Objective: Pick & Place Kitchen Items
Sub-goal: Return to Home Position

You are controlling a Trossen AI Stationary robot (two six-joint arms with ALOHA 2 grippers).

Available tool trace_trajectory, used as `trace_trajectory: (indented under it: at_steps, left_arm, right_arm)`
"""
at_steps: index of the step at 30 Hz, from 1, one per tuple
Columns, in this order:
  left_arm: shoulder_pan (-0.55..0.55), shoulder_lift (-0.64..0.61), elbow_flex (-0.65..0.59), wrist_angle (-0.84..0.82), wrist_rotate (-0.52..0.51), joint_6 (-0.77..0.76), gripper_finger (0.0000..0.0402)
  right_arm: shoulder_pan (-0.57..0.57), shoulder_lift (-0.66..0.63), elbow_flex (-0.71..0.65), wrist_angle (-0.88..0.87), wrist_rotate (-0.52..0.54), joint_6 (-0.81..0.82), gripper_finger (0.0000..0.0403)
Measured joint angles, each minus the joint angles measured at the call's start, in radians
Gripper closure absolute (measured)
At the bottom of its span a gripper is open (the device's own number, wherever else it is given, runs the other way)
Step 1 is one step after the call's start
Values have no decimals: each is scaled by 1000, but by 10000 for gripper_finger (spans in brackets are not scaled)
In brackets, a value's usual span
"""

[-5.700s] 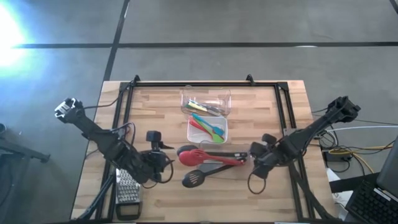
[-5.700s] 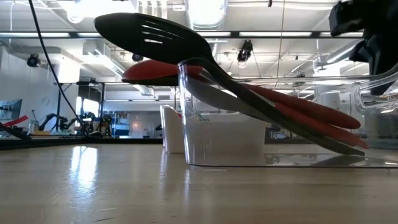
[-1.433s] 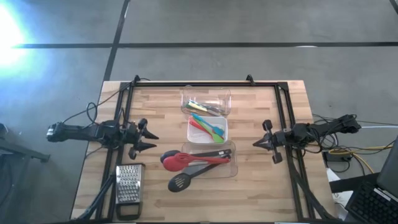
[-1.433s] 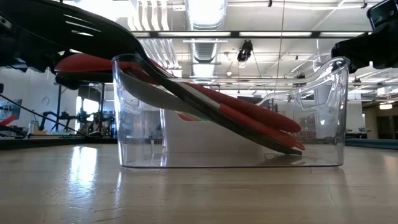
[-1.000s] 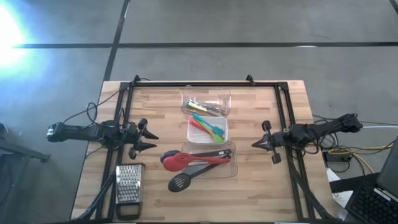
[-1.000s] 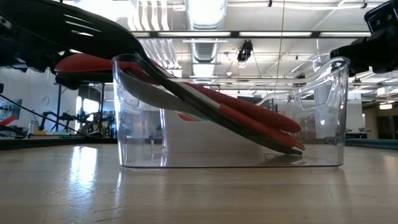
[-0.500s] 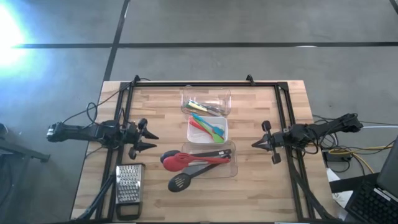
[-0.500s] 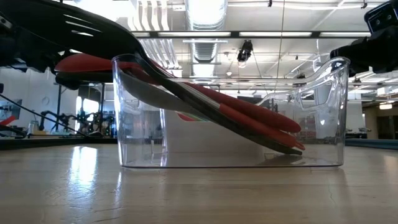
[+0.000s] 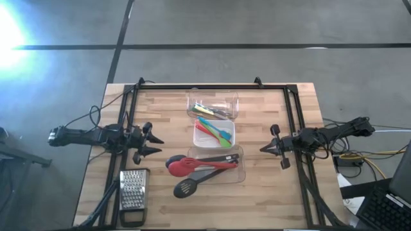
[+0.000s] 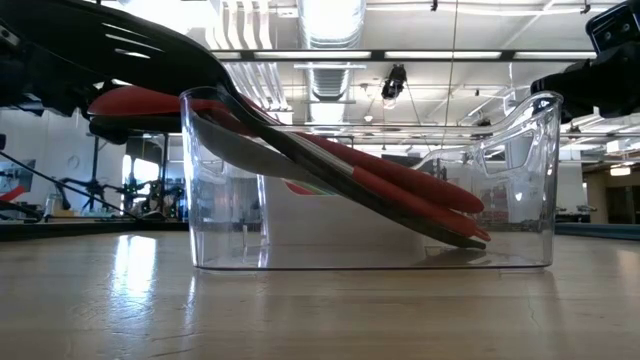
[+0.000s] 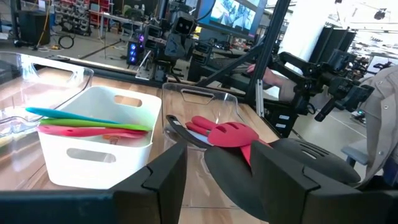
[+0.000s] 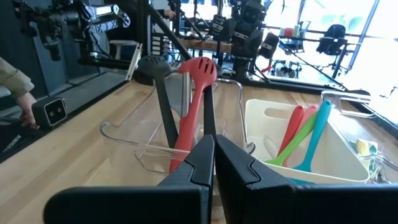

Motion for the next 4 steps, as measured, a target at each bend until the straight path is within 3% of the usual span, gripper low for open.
trace_trajectory:
  at_steps: [4]
  left_arm:
    - [0, 0, 0, 0, 0, 0, 223]
  right_arm:
    - [0, 0, 0, 0, 0, 0, 394]
